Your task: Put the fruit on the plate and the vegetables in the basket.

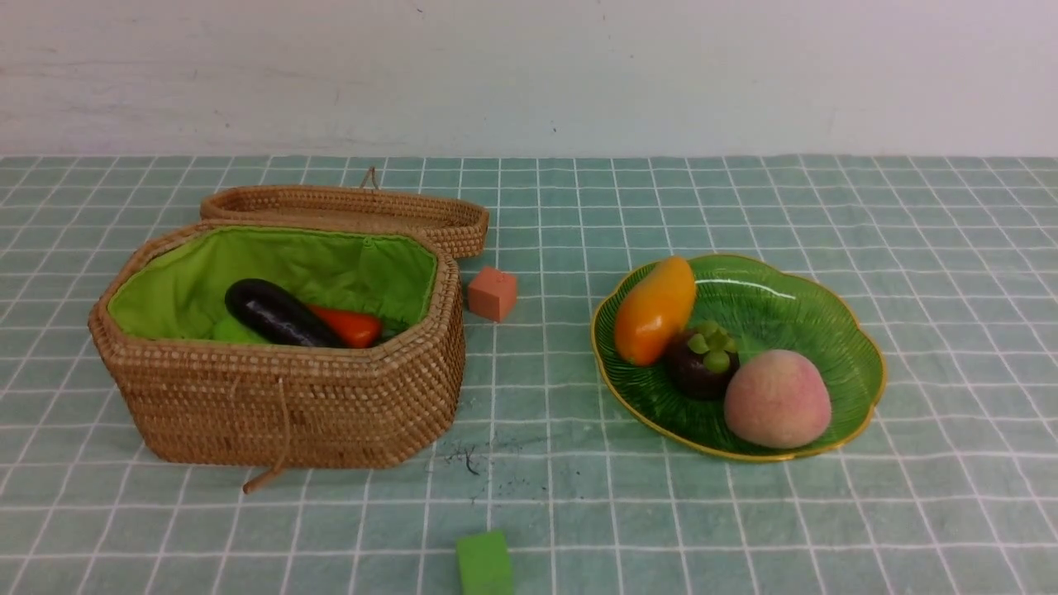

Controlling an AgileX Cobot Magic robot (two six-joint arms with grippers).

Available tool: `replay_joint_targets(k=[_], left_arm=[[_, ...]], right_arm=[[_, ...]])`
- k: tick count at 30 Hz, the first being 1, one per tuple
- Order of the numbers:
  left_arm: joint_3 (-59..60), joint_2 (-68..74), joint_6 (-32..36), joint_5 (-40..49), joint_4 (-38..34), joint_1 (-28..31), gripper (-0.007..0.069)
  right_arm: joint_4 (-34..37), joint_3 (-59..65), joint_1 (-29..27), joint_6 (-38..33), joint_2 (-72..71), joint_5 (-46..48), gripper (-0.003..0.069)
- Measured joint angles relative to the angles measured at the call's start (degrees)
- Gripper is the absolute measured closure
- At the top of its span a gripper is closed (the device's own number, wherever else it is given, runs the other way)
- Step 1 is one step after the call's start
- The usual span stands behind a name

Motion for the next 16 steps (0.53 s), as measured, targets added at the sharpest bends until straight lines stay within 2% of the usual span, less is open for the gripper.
replay_joint_targets(k=[16], left_arm=[[0.0,0.0,-0.1,0.0,0.0,0.0,0.0638]], right_arm=[[0.0,0.0,0.0,0.0,0.0,0.0,0.0589]])
